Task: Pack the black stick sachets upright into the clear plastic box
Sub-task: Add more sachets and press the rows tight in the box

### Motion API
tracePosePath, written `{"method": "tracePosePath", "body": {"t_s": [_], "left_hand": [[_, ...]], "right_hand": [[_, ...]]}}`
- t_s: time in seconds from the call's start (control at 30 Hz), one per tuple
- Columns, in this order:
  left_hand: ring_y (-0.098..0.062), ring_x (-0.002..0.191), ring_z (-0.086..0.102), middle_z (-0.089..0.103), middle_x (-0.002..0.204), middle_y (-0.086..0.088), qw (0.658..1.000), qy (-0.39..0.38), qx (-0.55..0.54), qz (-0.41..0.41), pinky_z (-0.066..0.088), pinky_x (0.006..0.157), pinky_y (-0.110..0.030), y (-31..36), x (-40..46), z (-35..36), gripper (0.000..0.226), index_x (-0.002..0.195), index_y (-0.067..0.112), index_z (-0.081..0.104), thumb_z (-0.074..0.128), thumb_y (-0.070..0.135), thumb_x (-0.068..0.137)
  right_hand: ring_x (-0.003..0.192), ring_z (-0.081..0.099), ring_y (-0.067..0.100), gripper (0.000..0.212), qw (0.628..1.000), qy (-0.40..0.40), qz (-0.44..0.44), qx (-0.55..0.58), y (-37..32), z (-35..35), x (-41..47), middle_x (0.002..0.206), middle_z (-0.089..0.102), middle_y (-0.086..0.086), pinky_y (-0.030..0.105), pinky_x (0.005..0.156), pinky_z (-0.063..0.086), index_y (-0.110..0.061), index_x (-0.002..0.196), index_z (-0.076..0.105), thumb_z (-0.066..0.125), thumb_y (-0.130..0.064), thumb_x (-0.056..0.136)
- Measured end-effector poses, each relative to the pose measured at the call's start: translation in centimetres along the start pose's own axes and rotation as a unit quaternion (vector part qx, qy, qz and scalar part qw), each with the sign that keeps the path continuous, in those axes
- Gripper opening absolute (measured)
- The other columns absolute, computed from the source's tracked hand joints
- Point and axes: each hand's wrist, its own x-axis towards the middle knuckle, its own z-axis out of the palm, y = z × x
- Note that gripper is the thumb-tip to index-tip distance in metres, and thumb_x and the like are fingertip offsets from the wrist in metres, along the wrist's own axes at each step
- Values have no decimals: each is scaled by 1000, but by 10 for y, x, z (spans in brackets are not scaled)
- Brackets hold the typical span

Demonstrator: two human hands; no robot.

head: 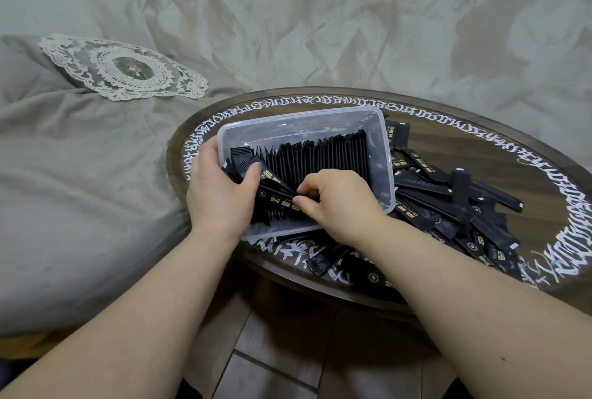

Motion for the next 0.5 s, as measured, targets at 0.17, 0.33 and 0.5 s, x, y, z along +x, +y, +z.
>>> {"method": "tracePosePath", "body": {"t_s": [0.17,0.33,0.5], "left_hand": [[-16,103,54,47,106,11,1000,-2,3,-6,41,86,-28,1,-1,0,51,123,22,49,72,30,79],[-17,107,54,49,109,9,1000,-6,-1,-6,41,89,-29,2,-3,1,53,126,22,48,72,30,79],[-21,122,45,46,133,-6,999,-17,28,3,35,101,-33,5,-5,-3,79,149,31,23,68,33,83]], "right_hand": [[93,58,20,26,1000,9,10,-21,1,2,3,98,64,-2,35,80,49,-21,107,65,56,-40,91],[93,58,21,23,1000,-2,0,-29,3,2,5,95,64,-1,32,77,46,-19,105,65,56,-36,92],[97,56,21,23,1000,-1,-8,-2,12,0,-1,101,59,-1,32,83,45,-19,113,63,54,-28,94]]}}
